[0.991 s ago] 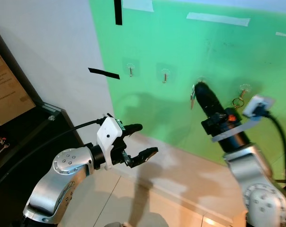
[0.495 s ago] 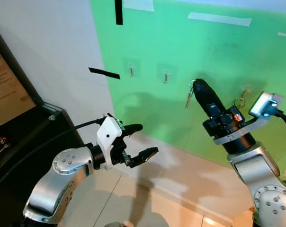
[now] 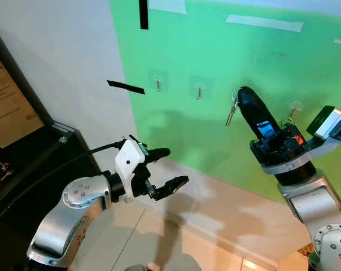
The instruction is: Hang keys on a hook
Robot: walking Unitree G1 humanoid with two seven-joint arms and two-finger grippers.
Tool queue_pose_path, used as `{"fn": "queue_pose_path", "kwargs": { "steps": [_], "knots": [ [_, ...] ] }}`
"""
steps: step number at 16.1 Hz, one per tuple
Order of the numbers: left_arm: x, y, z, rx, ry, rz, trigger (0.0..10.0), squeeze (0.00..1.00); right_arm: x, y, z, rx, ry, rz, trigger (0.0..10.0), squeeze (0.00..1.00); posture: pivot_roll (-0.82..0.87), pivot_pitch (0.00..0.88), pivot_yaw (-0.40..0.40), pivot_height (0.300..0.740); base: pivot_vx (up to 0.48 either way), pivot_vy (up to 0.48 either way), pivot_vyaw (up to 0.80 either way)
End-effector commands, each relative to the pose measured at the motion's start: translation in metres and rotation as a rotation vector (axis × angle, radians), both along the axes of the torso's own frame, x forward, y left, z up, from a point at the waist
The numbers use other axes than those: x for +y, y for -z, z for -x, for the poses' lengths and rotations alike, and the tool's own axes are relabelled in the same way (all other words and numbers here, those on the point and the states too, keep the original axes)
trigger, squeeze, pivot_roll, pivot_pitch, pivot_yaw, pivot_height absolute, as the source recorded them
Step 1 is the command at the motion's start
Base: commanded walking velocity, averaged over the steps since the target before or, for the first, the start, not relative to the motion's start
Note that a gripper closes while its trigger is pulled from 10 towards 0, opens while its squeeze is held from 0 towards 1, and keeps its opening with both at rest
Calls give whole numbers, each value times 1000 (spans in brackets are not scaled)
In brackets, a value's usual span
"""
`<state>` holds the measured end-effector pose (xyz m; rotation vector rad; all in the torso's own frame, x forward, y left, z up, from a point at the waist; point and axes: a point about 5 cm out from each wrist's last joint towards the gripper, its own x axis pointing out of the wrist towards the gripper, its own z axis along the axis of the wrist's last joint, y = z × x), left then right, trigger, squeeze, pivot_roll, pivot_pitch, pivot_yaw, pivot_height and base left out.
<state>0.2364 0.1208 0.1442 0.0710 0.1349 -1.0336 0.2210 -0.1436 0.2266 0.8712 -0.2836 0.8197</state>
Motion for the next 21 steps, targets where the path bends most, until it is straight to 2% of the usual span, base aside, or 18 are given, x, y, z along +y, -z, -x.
{"fn": "queue_pose_path", "kwargs": {
  "steps": [1,2,3,4,5,13,16,19,21],
  "knots": [
    [3,-1,2,3,-1,-10,10000,0,3,-6,3,-30,-20,8,10000,0,-25,0,71,740,0,0,0],
    [3,-1,2,3,-1,-10,10000,0,4,-6,2,-26,-17,26,10000,0,-25,0,71,740,0,0,0],
    [3,-1,1,3,-2,-10,10000,0,6,0,-4,4,36,126,10000,0,-26,0,71,740,0,0,0],
    [3,-1,1,3,-1,-10,10000,0,6,11,-16,46,162,289,10000,0,-26,0,71,740,0,0,0],
    [2,-1,2,2,0,-9,10000,0,4,16,-26,76,253,354,10000,0,-26,0,72,740,0,0,0],
    [2,-2,0,2,-8,-7,10000,0,0,12,-40,40,440,463,10000,0,-22,0,69,740,0,0,0],
    [1,-2,-1,2,-8,-5,10000,0,3,15,-45,36,485,563,10000,0,-23,0,68,740,0,0,0],
    [2,-2,-1,2,-11,-6,10000,0,7,24,-48,68,474,645,10000,0,-19,0,65,740,0,0,0],
    [2,-1,-2,1,-14,-6,10000,0,0,30,-54,127,561,654,10000,0,-17,0,63,740,0,0,0]
  ]
}}
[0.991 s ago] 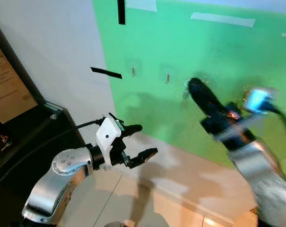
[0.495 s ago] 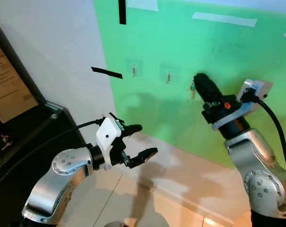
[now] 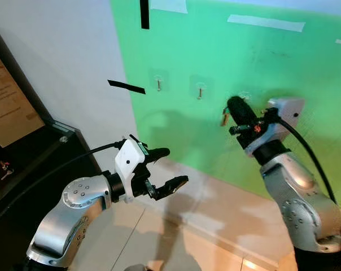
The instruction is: Hang keys on a hook
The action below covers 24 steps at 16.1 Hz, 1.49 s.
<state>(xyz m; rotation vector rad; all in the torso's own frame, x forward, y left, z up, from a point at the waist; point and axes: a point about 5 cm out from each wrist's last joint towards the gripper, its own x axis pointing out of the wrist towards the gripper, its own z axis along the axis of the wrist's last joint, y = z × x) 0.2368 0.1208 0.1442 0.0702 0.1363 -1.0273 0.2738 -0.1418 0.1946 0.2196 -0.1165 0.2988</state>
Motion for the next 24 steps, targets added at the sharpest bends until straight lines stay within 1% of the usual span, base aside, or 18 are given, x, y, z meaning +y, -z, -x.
{"fn": "queue_pose_path", "kwargs": {
  "steps": [1,2,4,5,7,10,12,13,17,19,22,24],
  "knots": [
    [2,-1,-1,0,-8,-6,10000,0,-5,-1,-3,3,53,-5,10000,0,-17,0,62,740,0,0,0],
    [2,-1,-1,0,-9,-6,10000,0,-11,-2,-5,6,106,-52,10000,0,-16,0,62,740,0,0,0],
    [2,-1,-1,0,-10,-7,10000,0,-14,-6,-2,-5,100,-106,10000,0,-17,0,62,740,0,0,0],
    [2,-1,-1,0,-8,-7,10000,0,-12,-6,3,-3,65,-138,10000,0,-20,0,64,740,0,0,0],
    [2,0,-1,0,-7,-8,10000,0,-7,-7,10,2,24,-153,10000,0,-20,0,64,740,0,0,0],
    [3,-1,-1,-2,-8,-10,10000,0,-5,-9,19,10,27,-185,10000,0,-21,0,65,740,0,0,0],
    [3,-1,-1,-3,-9,-11,10000,0,-10,-5,25,65,84,-233,10000,0,-21,0,64,740,0,0,0],
    [3,-1,0,-3,-9,-11,10000,0,-12,-4,26,79,90,-260,10000,0,-21,0,67,740,0,0,0],
    [4,-1,0,2,-1,-14,10000,0,-11,-2,27,120,52,-356,10000,0,-21,0,70,740,0,0,0],
    [4,-1,0,2,-1,-16,10000,0,-9,-3,27,127,45,-363,10000,0,-19,0,69,740,0,0,0],
    [4,0,1,1,0,-17,10000,0,-6,-4,28,129,3,-367,10000,0,-19,0,69,740,0,0,0],
    [4,-1,1,2,5,-18,10000,0,-1,-6,38,104,-126,-285,10000,0,-23,0,72,740,0,0,0]
  ]
}}
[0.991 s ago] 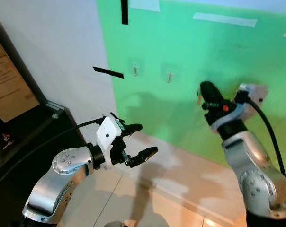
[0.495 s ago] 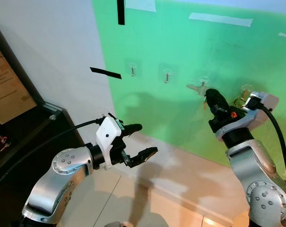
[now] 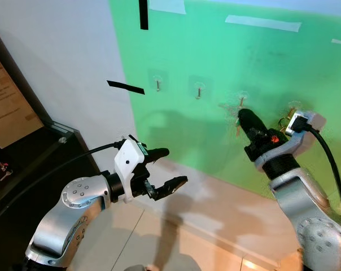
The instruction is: Hang keys on a hook
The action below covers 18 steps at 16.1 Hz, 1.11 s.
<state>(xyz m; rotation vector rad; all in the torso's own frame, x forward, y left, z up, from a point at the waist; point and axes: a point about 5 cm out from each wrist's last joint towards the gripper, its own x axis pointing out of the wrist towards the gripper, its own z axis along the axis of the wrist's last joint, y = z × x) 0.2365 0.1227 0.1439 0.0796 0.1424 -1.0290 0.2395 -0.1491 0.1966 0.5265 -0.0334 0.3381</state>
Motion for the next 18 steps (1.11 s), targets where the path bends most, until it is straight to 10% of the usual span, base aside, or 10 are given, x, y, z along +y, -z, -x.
{"fn": "queue_pose_path", "kwargs": {
  "steps": [1,18],
  "knots": [
    [2,-1,1,2,4,-7,10000,0,6,-4,6,-31,-75,13,10000,0,-25,0,74,740,0,0,0],
    [0,-2,1,10,-1,-1,10000,0,-13,-5,-29,15,144,-30,10000,0,-18,0,67,740,0,0,0]
  ]
}}
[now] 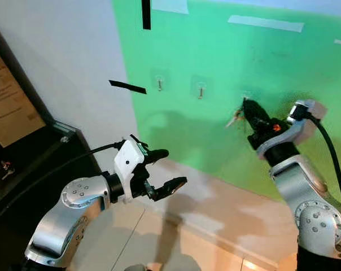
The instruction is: Hang keys on a hook
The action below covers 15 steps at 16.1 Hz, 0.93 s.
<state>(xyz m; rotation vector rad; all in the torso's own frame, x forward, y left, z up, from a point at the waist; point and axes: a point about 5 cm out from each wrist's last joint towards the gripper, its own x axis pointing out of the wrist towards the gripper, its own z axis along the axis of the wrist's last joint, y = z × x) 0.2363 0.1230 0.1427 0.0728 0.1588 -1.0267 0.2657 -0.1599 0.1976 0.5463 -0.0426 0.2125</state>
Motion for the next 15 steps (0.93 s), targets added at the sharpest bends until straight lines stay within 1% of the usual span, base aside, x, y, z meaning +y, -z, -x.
{"fn": "queue_pose_path", "kwargs": {
  "steps": [1,2,3,4,5,7,8,10,13,15],
  "knots": [
    [0,-3,1,-7,2,1,10000,0,-2,-4,-3,-8,24,-7,10000,0,-18,0,67,740,0,0,0],
    [0,-3,1,-6,3,1,10000,0,-3,0,-3,16,32,8,10000,0,-19,0,68,740,0,0,0],
    [1,-2,1,-4,4,0,10000,0,-2,9,-1,77,36,55,10000,0,-20,0,70,740,0,0,0],
    [1,-2,1,-4,4,0,10000,0,-2,11,-1,89,34,64,10000,0,-21,0,72,740,0,0,0],
    [1,-2,2,-3,5,-1,10000,0,0,17,1,122,14,98,10000,0,-22,0,73,740,0,0,0],
    [1,-2,1,-2,8,-2,10000,0,4,26,5,167,-20,133,10000,0,-23,0,76,740,0,0,0],
    [2,-2,1,-1,11,-3,10000,0,6,30,8,183,-34,138,10000,0,-25,0,79,740,0,0,0],
    [2,-2,2,1,13,-3,10000,0,6,32,8,194,-30,134,10000,0,-25,0,81,740,0,0,0],
    [1,-2,1,4,18,-4,10000,0,5,42,11,247,-28,142,10000,0,-27,0,84,740,0,0,0],
    [1,-2,1,3,18,-5,10000,0,5,43,11,250,-29,137,10000,0,-27,0,85,740,0,0,0]
  ]
}}
